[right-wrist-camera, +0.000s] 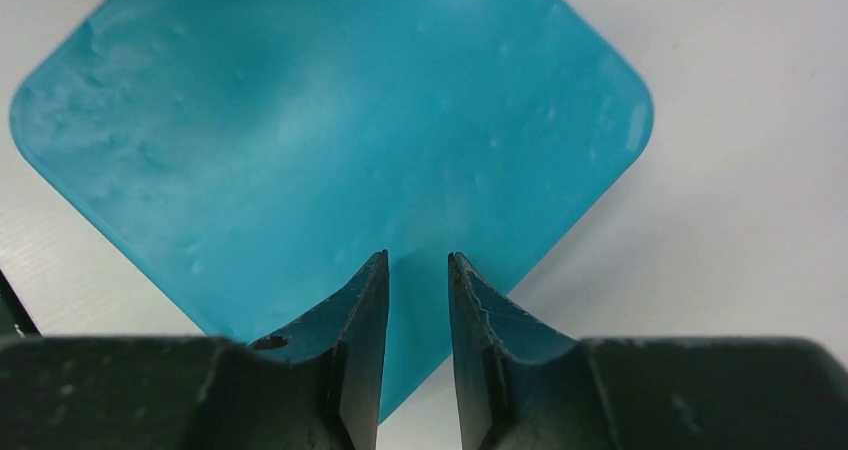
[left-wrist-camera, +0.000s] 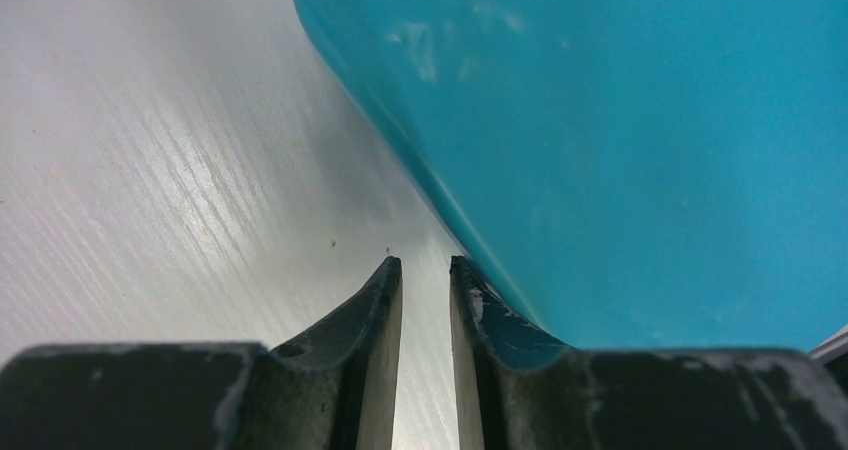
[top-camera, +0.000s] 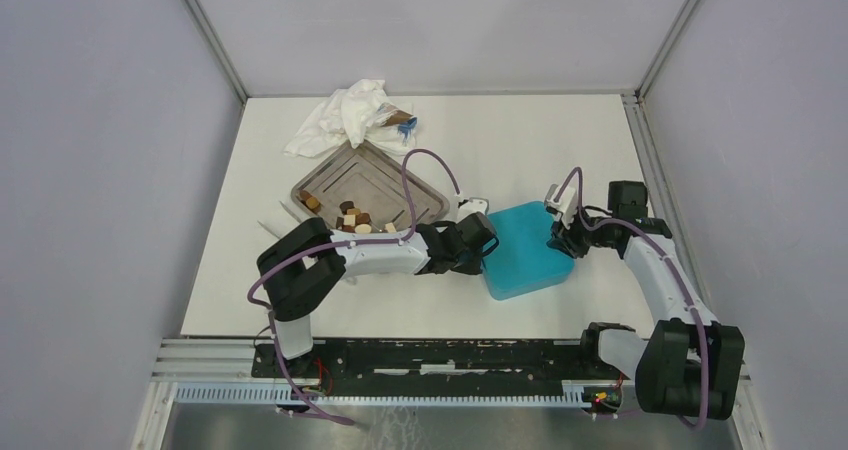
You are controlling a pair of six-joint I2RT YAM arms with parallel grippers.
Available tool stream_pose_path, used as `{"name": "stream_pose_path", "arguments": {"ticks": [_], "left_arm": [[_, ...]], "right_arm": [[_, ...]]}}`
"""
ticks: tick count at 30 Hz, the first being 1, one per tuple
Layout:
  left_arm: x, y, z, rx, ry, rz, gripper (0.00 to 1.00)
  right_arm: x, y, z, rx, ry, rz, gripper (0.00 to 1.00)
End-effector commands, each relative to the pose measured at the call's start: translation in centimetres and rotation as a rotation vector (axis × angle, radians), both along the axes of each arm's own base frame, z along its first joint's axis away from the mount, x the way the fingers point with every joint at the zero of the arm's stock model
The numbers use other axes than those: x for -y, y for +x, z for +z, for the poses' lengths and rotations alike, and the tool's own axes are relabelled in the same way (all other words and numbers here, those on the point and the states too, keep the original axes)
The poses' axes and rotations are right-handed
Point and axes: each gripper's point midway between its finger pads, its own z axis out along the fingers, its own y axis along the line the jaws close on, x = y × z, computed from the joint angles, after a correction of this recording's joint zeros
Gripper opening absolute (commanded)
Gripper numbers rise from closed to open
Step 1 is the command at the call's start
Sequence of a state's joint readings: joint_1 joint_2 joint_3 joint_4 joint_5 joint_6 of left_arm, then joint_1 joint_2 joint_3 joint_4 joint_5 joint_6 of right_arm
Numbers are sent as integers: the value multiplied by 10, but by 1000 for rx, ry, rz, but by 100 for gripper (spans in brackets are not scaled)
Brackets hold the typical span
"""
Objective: Pack the chocolate
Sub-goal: Adjust the packing box at the center of the board.
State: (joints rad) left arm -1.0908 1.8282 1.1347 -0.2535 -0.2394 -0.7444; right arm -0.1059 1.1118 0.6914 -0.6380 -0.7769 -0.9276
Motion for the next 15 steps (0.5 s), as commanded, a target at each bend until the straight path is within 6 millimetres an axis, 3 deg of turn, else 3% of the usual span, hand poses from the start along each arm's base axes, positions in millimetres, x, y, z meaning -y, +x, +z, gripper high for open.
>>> {"name": "stream_pose_path", "arguments": {"ticks": [1, 7, 15], "left_arm": [[14, 15, 34, 99, -64, -1, 33], [-4, 16, 51, 144, -66, 33, 45], [-50, 12, 83, 222, -75, 107, 58]], "right_arm": [[26, -5, -28, -46, -162, -56, 33], [50, -3, -47, -108, -266, -165, 31], [48, -7, -54, -150, -258, -159, 31]]}}
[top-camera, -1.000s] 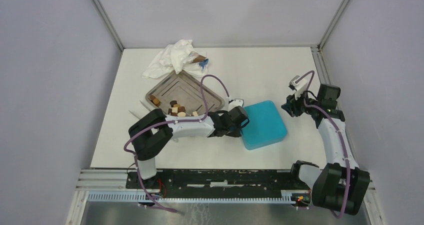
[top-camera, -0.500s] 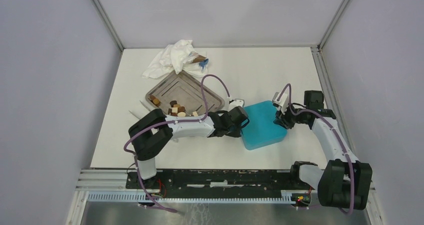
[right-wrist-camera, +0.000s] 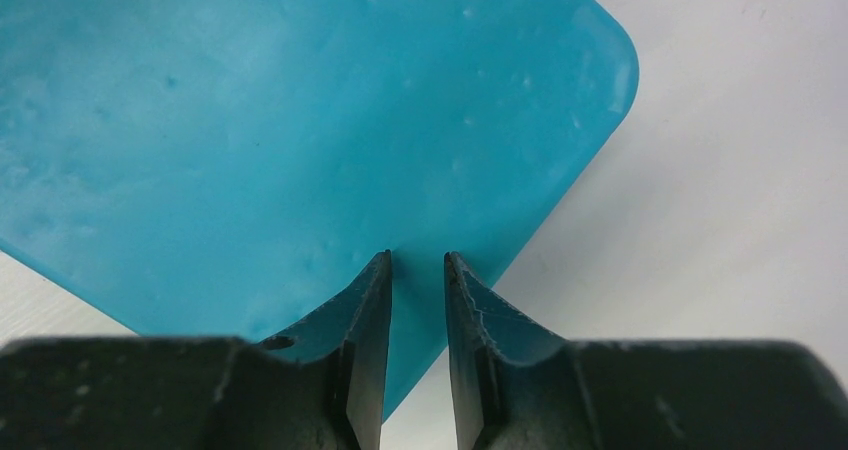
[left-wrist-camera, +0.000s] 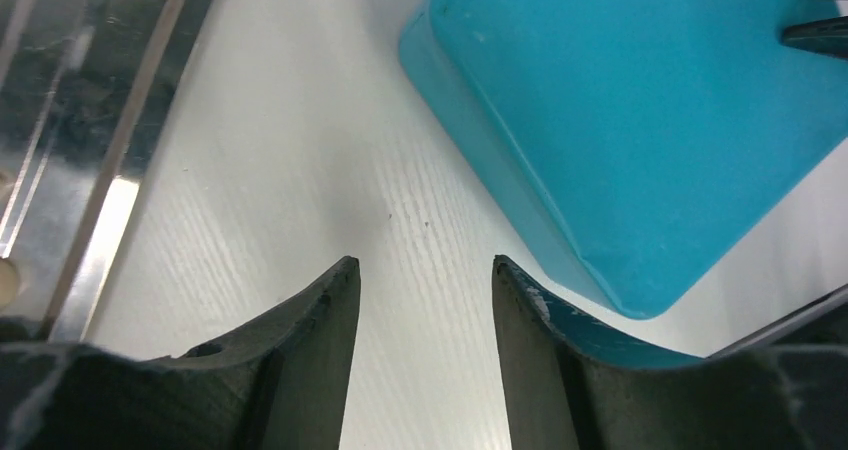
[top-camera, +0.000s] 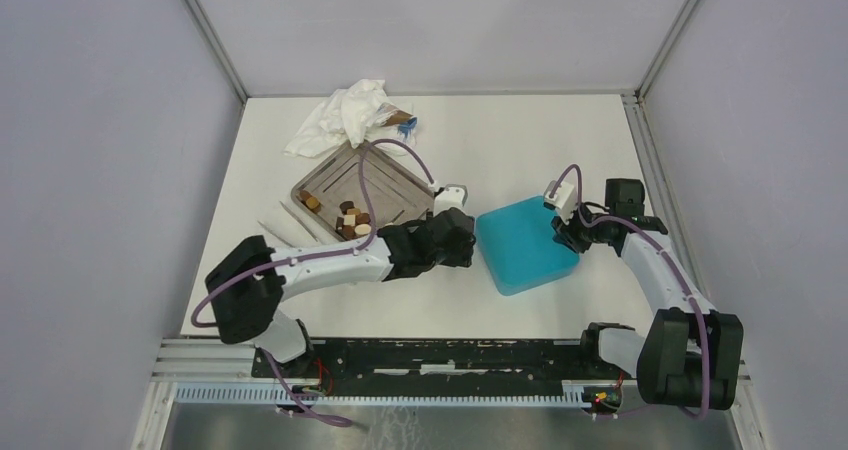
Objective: Pack the chocolate
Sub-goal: Adjust the packing box at the center of the board.
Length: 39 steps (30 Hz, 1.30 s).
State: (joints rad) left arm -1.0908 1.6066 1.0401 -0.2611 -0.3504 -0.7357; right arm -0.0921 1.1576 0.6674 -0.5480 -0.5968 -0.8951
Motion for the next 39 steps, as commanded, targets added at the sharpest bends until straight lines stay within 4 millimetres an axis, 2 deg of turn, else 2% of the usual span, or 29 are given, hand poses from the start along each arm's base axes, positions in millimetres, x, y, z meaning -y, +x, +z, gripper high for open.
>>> {"name": "stream_pose_path", "arguments": {"ticks": [1, 6, 11, 16, 19, 21, 25, 30, 34, 39], "left_arm": [[-24, 4, 33, 90, -33, 45, 59], [-15, 0, 54, 64, -211, -26, 63], [12, 2, 60, 31, -355, -109, 65], [24, 30, 51, 55, -325, -161, 81], [24, 52, 51, 90, -309, -221, 86], [25, 66, 47, 98, -290, -263, 87], [36, 85, 39, 87, -296, -325, 86], [50, 100, 24, 18, -356, -352, 76], [61, 95, 14, -35, -393, -390, 71], [65, 75, 8, -92, -454, -441, 60]], "right_arm": [[22, -21, -30, -137, -105, -70, 32], [18, -21, -28, -139, -86, -65, 32], [15, -20, -27, -139, -68, -63, 33], [15, -20, -28, -144, -67, -64, 33], [15, -20, -28, -145, -67, -66, 34], [15, -20, -28, -146, -64, -64, 34], [11, -21, -28, -156, -46, -51, 34], [9, -20, -25, -155, -30, -47, 34], [12, -18, -28, -163, -41, -71, 34], [17, -11, -27, -156, -57, -107, 34]]}}
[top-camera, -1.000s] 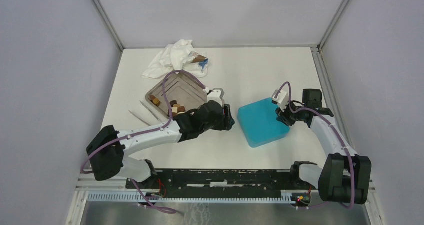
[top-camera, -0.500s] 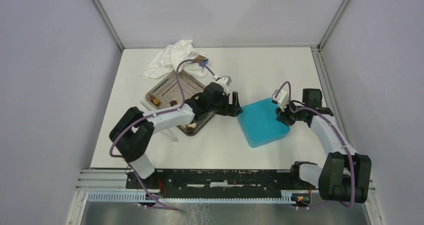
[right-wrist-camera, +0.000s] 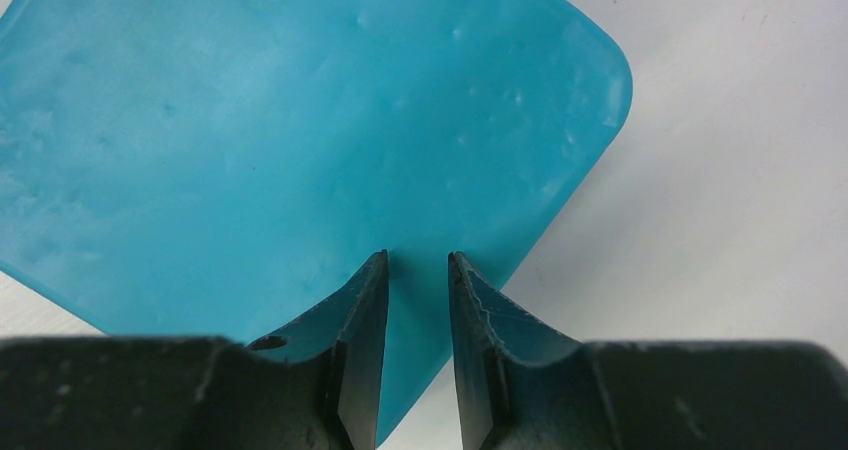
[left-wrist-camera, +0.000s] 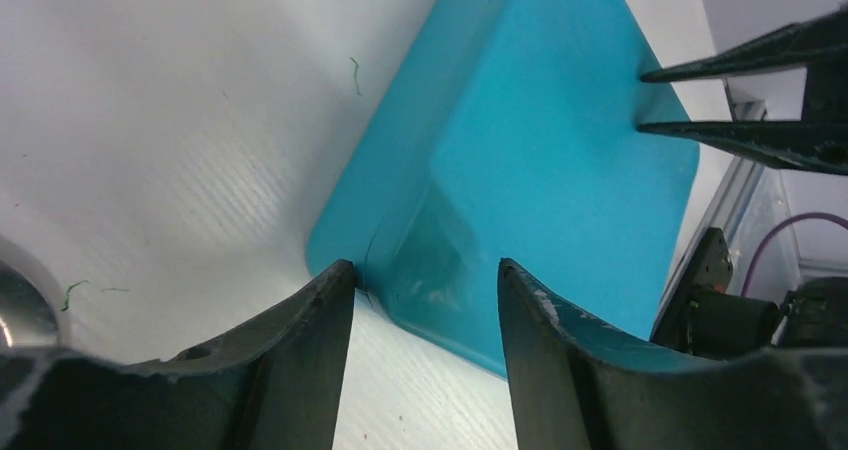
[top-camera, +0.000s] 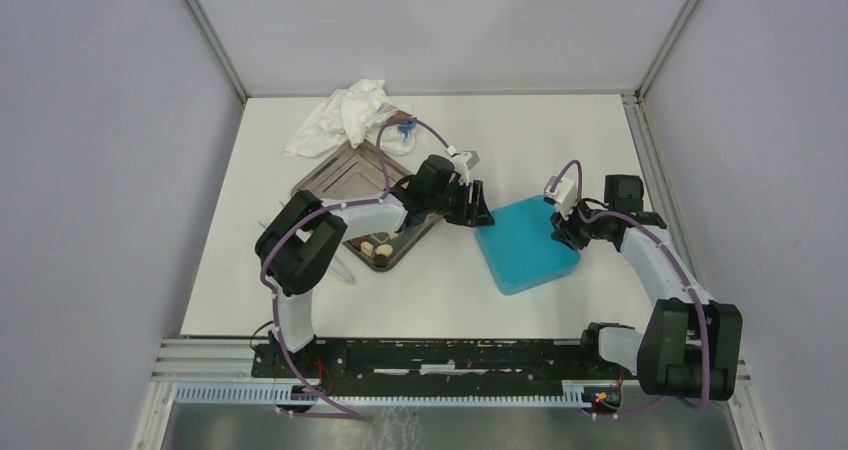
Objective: Pack the chocolate
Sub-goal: Adjust the packing box at the center of the board.
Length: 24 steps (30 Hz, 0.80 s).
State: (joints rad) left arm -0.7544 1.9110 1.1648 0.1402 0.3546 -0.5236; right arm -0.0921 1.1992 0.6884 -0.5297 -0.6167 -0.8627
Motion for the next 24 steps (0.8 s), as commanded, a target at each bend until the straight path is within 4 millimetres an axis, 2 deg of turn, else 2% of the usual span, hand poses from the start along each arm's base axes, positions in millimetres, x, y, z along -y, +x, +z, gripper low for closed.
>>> {"name": "stream_pose_path", "arguments": {"ticks": [1, 6, 10, 13, 17, 21, 24], "left_arm": [[16, -17, 20, 3, -125, -98, 59], [22, -53, 26, -25, -164, -143, 51], [37, -82, 29, -38, -178, -183, 49], [46, -94, 31, -34, -182, -190, 49], [37, -91, 42, 16, -177, -119, 51], [9, -75, 56, 118, -117, 12, 51], [-3, -68, 66, 162, -80, 50, 51]], "right_arm": [[21, -17, -27, -140, -92, -97, 34], [25, -12, -29, -146, -107, -114, 34], [27, -8, -29, -146, -113, -120, 35], [26, -7, -27, -142, -112, -114, 35], [21, -9, -23, -130, -94, -85, 37], [14, -8, -11, -96, -59, -54, 38], [6, -6, 2, -64, -18, -30, 38]]}}
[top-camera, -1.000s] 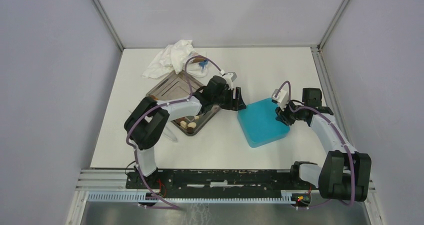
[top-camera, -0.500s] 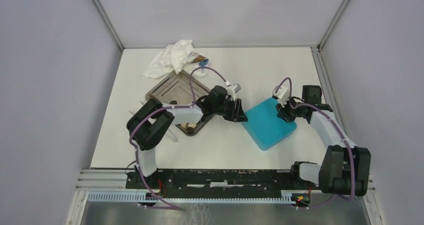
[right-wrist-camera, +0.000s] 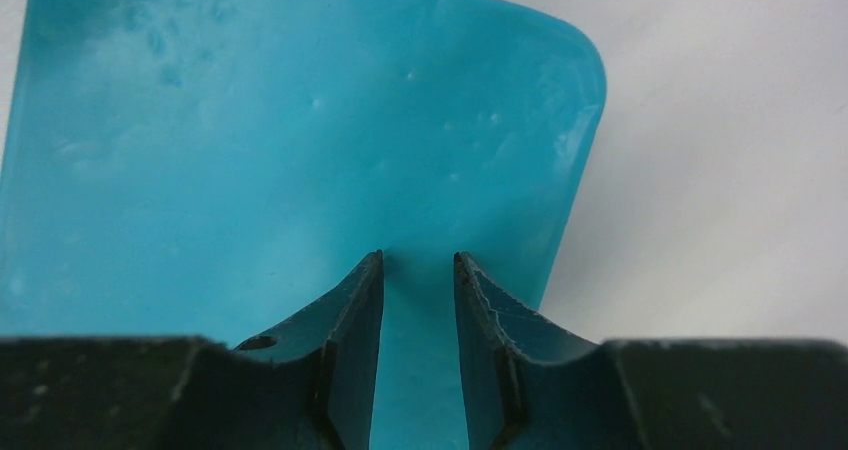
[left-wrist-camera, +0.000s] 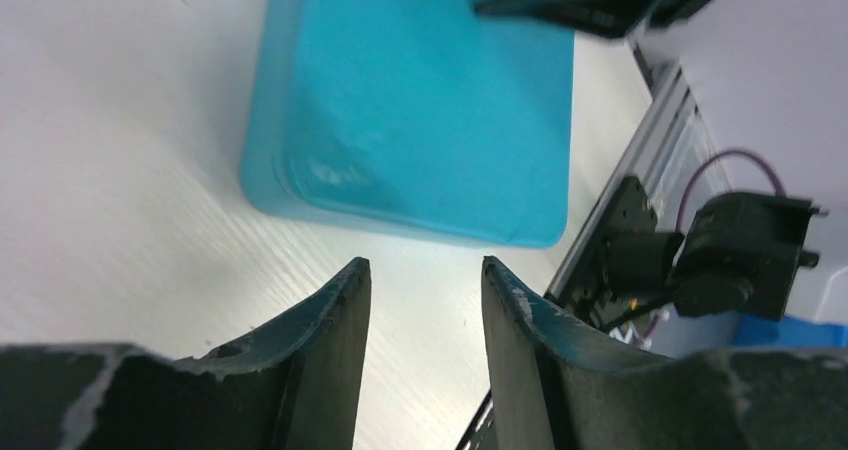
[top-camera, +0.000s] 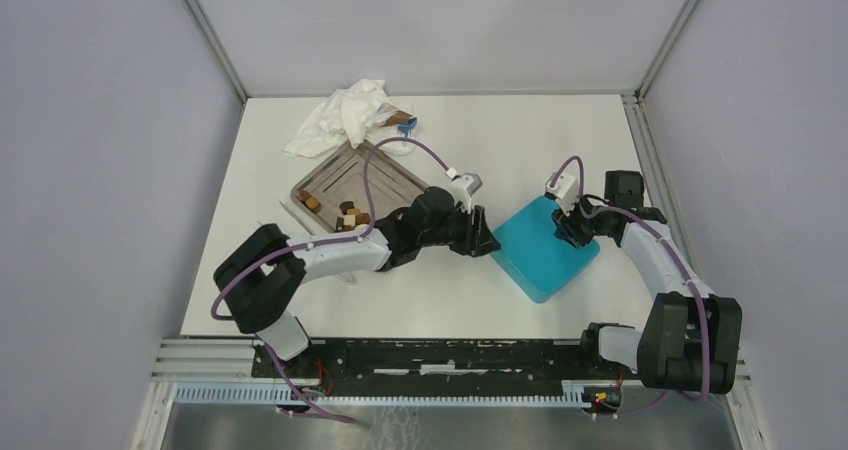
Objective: Pack the chocolate
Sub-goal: Adjust the packing box at the center of the board.
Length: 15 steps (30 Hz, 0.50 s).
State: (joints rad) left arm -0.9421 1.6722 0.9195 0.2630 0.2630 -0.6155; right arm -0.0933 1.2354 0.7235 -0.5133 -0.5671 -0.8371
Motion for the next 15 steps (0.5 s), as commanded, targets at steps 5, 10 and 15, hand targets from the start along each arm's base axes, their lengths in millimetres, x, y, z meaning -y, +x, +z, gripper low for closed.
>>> {"name": "stream_pose_path", "arguments": {"ticks": [5, 10, 15], "left_arm": [[-15, 39, 36, 135, 63, 144, 45], [-5, 58, 15, 138, 192, 129, 52], [9, 71, -8, 123, 255, 88, 57]], "right_arm": [[-11, -9, 26, 1, 56, 38, 37], [-14, 9, 52, 46, 83, 31, 33], [-10, 36, 81, 95, 79, -17, 24]]}}
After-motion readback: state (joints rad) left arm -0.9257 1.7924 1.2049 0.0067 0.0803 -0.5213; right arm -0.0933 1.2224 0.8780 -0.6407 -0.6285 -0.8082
